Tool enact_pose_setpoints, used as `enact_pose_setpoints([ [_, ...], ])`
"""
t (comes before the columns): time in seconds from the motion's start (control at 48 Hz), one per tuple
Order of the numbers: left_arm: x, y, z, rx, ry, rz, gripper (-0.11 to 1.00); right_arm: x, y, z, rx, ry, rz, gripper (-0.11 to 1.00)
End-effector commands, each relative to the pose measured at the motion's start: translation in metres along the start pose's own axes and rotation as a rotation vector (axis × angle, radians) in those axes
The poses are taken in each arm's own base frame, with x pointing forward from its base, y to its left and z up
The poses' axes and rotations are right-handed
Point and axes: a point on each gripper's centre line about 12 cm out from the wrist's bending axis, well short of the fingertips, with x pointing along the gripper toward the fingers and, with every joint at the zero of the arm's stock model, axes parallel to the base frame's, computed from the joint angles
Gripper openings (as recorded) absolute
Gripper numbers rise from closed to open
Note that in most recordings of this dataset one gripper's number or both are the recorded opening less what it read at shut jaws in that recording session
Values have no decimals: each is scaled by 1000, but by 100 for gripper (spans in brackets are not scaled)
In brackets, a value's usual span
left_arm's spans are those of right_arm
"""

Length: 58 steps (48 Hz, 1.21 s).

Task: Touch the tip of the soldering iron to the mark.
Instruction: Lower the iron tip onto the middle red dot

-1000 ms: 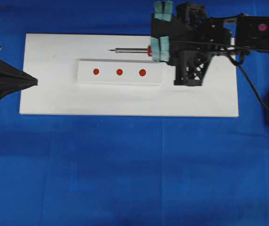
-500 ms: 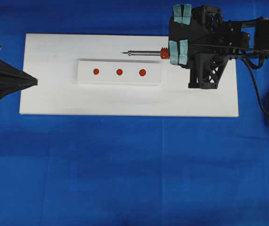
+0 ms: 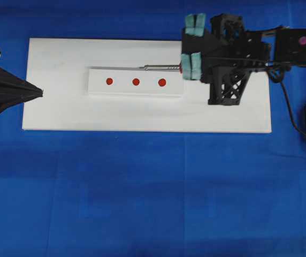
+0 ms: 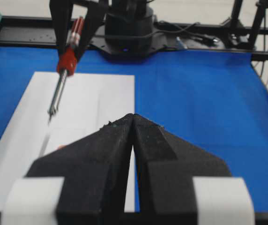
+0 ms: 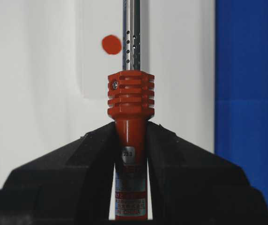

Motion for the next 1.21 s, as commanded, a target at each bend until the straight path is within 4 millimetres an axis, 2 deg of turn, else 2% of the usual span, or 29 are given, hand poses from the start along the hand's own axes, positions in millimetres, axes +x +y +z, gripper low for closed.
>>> enact_pose_setpoints([
  [0.0, 1, -1, 4, 1, -12, -4, 0, 3, 3, 4, 2, -17, 9, 6],
  [0.375, 1, -1, 3, 1, -9, -4, 0, 55, 6, -8, -4, 53, 18, 6],
  [0.521, 2, -1, 3, 1, -6, -4, 0, 65, 5, -11, -2, 69, 16, 6],
  [1.187, 1, -1, 3, 1, -9, -4, 0, 71, 4, -15, 1, 74, 16, 6],
])
